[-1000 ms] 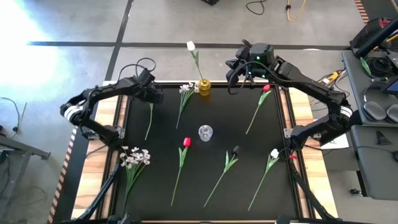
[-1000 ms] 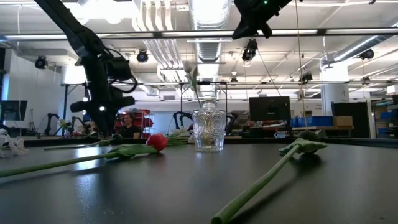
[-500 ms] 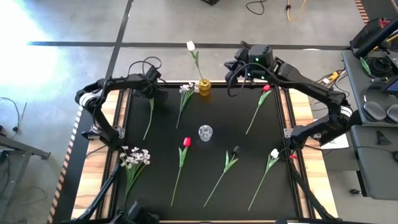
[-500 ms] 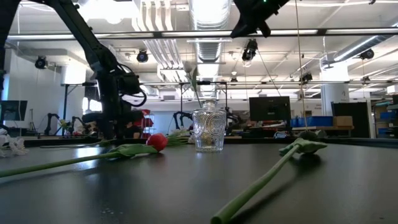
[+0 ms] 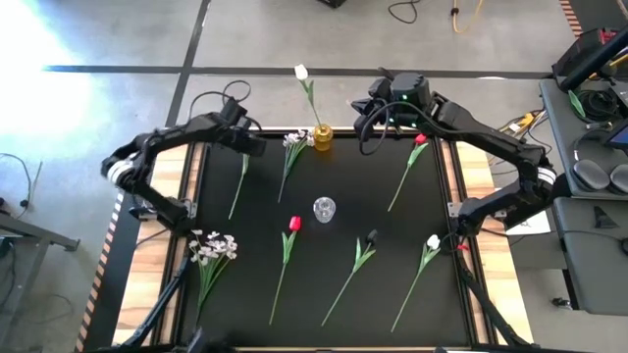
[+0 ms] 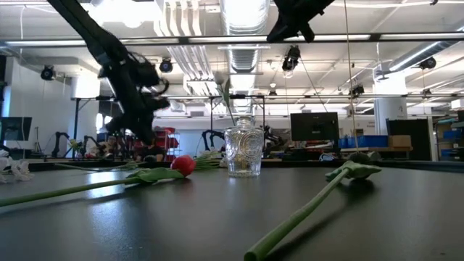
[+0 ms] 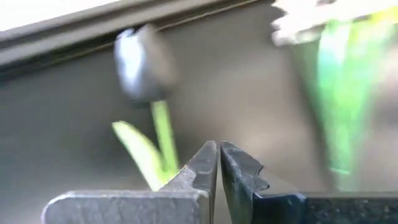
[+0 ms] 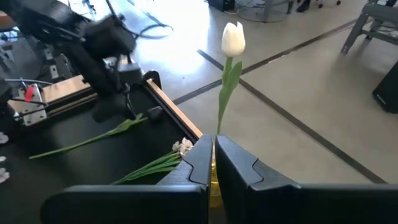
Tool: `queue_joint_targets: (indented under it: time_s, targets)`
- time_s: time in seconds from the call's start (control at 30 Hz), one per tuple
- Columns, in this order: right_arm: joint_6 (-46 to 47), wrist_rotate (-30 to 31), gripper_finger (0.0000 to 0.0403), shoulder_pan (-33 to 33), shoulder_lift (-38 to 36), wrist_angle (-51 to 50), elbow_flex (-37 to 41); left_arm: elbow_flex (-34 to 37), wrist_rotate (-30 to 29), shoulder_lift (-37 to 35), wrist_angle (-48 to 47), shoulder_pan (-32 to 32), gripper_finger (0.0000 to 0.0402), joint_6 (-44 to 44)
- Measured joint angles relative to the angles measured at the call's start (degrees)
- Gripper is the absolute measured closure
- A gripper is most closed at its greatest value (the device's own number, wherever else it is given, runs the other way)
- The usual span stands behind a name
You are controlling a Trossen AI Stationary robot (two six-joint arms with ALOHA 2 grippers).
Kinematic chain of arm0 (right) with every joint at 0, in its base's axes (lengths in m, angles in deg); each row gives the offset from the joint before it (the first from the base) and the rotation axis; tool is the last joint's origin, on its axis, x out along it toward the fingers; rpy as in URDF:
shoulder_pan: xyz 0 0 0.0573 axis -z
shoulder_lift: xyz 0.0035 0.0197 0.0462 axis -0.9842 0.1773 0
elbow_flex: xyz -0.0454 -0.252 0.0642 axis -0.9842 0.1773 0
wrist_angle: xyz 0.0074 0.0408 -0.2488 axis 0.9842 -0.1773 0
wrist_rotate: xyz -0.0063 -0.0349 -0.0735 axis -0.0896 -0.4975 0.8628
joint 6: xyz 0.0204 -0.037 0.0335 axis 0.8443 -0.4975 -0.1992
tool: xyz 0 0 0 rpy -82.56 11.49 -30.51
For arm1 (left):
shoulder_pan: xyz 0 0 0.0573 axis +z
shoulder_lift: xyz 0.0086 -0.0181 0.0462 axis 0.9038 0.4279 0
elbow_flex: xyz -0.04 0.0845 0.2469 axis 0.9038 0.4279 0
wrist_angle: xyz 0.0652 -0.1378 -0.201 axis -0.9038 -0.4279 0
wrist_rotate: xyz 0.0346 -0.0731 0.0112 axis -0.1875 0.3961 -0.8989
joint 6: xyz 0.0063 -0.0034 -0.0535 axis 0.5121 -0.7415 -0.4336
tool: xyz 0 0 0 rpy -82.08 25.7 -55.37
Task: Sort flowers into vase by color
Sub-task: Put the top black tulip into the transparent vase
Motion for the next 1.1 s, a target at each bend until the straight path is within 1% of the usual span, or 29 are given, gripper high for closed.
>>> queue_joint_targets:
  time_s: [0.2,0.27,0.37,0.43,0.5,0.57,0.77,0.97,1.1]
  targets:
    - [0.26,-0.36,0.039,-1.98,-0.41,-1.8,0.0,1.0,3.83,-13.88,0.03,-1.5,0.0401,-0.82]
    - [0.45,-0.46,0.039,-2.89,-0.41,-1.77,0.0,1.65,3.75,-18.36,-0.28,-1.58,0.0401,-2.92]
    - [0.45,-0.49,0.039,-4.35,-0.45,-1.73,0.0,2.3,-1.28,-22.76,-2.67,-1.6,0.0401,-6.68]
    - [0.45,-0.5,0.039,-5.14,-0.41,-1.73,0.0,2.53,-4.03,-23.13,-5.32,-1.57,0.0398,-7.75]
    - [0.45,-0.55,0.039,-5.6,-0.39,-1.67,0.0,2.58,-4.08,-21.44,-6.66,-1.6,0.0387,-7.69]
    - [0.45,-0.59,0.039,-5.68,-0.39,-1.54,0.0,2.58,-3.97,-18.22,-6.86,-1.64,0.0372,-7.63]
    - [0.15,-0.48,0.039,-5.66,-0.39,-1.53,0.0,1.67,-4.84,-4.12,-7.95,-0.94,0.0314,-7.36]
    - [0.04,-0.45,0.039,-5.66,-0.34,-1.55,0.0,-5.66,-11.68,7.54,-15.04,-0.96,0.0273,-3.59]
    - [-0.03,-0.47,0.039,-5.66,-0.32,-1.57,0.0,-11.6,-15.77,13.01,-17.98,-0.66,0.0268,-0.09]
